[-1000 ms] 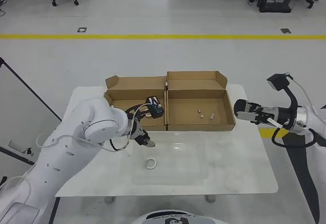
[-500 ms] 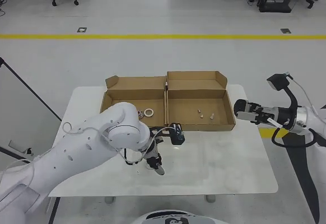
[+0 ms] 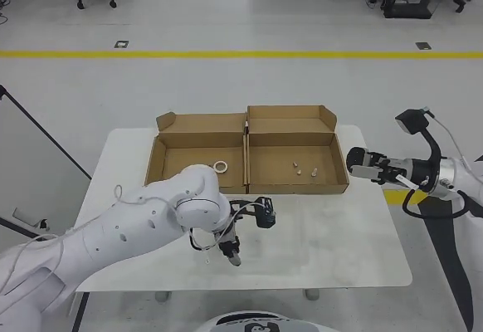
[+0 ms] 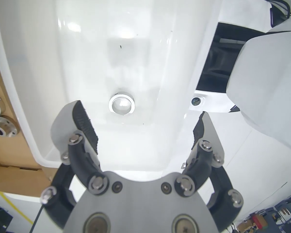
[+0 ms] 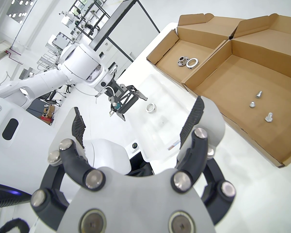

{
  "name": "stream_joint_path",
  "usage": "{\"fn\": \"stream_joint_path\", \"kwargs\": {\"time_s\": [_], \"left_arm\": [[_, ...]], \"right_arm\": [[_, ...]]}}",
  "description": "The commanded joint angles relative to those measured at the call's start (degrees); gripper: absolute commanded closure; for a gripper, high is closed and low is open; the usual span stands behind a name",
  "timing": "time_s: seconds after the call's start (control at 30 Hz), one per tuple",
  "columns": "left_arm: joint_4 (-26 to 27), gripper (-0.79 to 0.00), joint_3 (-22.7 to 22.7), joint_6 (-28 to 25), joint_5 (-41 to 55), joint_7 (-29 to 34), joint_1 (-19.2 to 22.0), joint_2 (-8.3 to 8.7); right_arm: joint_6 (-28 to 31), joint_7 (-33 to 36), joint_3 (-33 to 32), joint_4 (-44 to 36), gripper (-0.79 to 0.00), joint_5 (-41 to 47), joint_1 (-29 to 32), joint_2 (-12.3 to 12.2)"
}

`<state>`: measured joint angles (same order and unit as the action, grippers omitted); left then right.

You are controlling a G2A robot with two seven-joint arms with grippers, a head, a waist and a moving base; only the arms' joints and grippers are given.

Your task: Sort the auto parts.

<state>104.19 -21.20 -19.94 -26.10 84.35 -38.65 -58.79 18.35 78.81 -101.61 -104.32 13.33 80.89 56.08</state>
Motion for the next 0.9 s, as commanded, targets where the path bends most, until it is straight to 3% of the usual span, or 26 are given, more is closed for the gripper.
{"fn": "stream_joint_path", "kwargs": {"time_s": [0.0,0.07,0.13,0.27,0.4,0.63,0.87], "left_arm": [[-1.7,-0.785,1.2,-0.3,-0.4,-0.3,0.7,-0.41],[-3.1,-0.785,2.1,-0.6,-1.1,-0.6,1.2,-0.84],[-4.5,-0.714,2.8,-1.0,-1.4,-1.0,1.6,-1.21],[-6.5,-0.462,4.6,-1.0,-2.5,-1.0,2.6,-1.91],[-8.3,-0.388,5.9,-1.3,-2.4,-1.3,3.4,-2.55],[-9.4,-0.376,5.1,-1.9,-1.9,-4.1,4.0,-3.25],[-8.6,-0.382,3.3,-3.2,-0.3,-5.2,3.6,-2.92]], "right_arm": [[0.0,0.0,0.0,0.0,-0.785,0.0,0.0,0.0],[0.0,0.0,0.0,0.0,-0.785,0.0,0.0,0.0],[0.0,0.0,0.0,0.0,-0.785,0.0,0.0,0.0],[0.0,0.0,0.0,0.0,-0.785,0.0,0.0,0.0],[0.0,0.0,0.0,0.0,-0.785,0.0,0.0,0.0],[0.0,0.0,0.0,0.0,-0.785,0.0,0.0,0.0],[0.0,0.0,0.0,0.0,-0.785,0.0,0.0,0.0]]}}
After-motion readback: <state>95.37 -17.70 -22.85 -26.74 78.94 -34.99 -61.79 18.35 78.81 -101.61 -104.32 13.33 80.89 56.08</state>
